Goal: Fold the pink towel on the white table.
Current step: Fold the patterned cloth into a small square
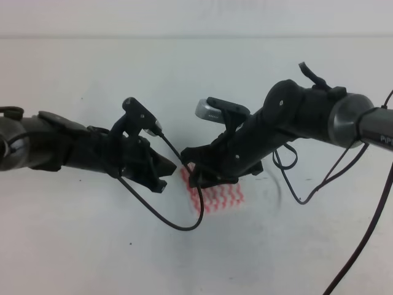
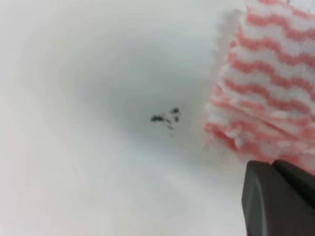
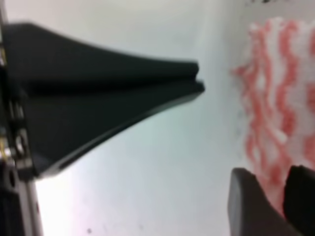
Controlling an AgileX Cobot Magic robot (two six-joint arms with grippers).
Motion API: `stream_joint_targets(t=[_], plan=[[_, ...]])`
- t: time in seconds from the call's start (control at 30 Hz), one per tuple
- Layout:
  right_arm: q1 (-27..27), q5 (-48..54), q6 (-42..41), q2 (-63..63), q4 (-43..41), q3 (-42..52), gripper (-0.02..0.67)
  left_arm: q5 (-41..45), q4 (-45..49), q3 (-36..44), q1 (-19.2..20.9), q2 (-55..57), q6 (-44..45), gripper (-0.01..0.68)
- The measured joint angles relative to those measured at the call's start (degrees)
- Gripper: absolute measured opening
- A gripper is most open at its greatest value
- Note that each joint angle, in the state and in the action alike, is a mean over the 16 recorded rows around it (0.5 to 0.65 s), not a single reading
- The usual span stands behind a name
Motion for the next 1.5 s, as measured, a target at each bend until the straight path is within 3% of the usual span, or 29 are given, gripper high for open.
stream_joint_targets(t=[0.37,1.0,1.5], plan=[[0.0,5.6,-0.9,0.7,-0.2,-1.3,0.153,-2.7,-1.0,0.0,0.0,-2.4,0.0,-0.005],[-0.7,10.1,-1.8,0.5,-2.6,-1.4,0.092,-1.0,-6.9,0.0,-0.1,-2.5,1.1,-0.006],[-4.6,8.7,0.2,-0.7,-6.8,-1.4,0.011,2.7,-16.5,0.0,-5.1,0.7,6.8,-0.006]])
